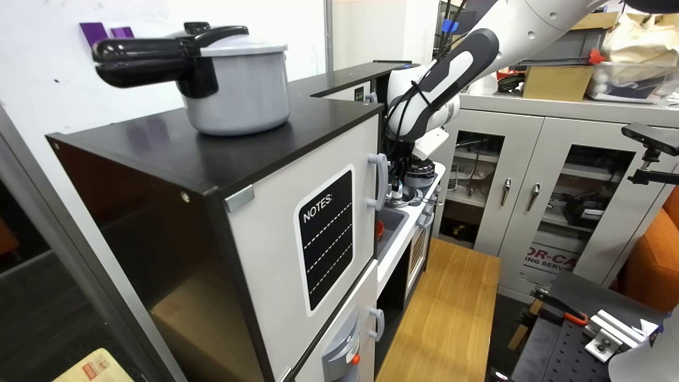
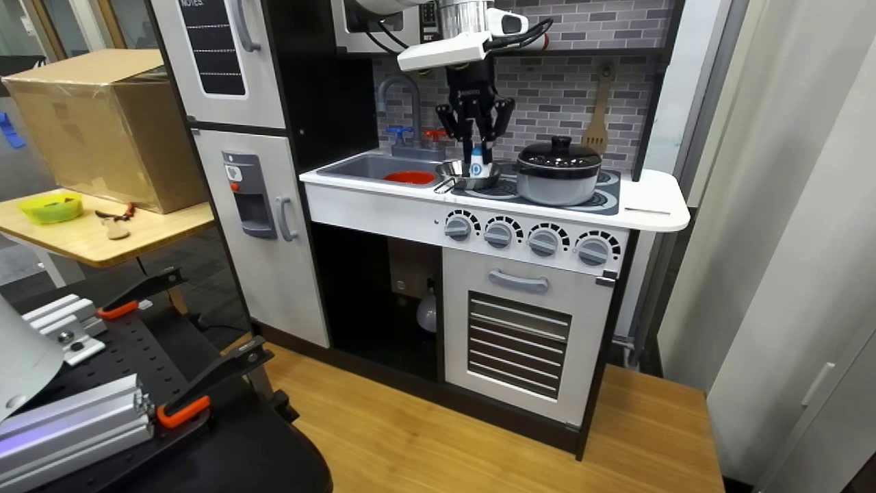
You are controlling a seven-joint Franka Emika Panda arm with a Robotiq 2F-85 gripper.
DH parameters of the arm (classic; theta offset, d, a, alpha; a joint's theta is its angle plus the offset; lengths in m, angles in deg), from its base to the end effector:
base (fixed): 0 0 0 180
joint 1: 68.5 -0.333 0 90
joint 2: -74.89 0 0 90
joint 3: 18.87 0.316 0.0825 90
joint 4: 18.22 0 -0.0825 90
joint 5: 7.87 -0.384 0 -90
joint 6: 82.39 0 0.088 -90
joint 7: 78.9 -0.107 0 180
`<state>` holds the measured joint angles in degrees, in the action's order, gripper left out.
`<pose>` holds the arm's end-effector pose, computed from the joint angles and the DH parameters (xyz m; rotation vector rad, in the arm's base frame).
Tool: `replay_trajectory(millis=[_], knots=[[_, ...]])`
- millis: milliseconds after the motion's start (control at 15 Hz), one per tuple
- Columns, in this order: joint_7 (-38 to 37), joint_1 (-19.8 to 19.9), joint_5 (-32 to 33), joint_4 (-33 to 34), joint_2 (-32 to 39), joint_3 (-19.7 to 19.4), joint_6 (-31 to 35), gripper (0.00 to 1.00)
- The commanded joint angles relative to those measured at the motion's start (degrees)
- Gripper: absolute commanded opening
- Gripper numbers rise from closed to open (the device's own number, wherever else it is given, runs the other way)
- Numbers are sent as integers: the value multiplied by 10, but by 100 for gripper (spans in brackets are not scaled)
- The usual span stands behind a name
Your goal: Take the white bottle from the pan and put it in the dish in the sink
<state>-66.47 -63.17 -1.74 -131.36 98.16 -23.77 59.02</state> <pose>0.6128 -0.1081 0.2714 3.0149 0.1926 0.0989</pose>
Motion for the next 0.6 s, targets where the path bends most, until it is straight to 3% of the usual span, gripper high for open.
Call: replay_trajectory(millis=[0, 533], knots=[[14, 11, -14, 5, -11, 16, -7, 14], [27, 8, -40, -14, -54, 40, 6, 13]])
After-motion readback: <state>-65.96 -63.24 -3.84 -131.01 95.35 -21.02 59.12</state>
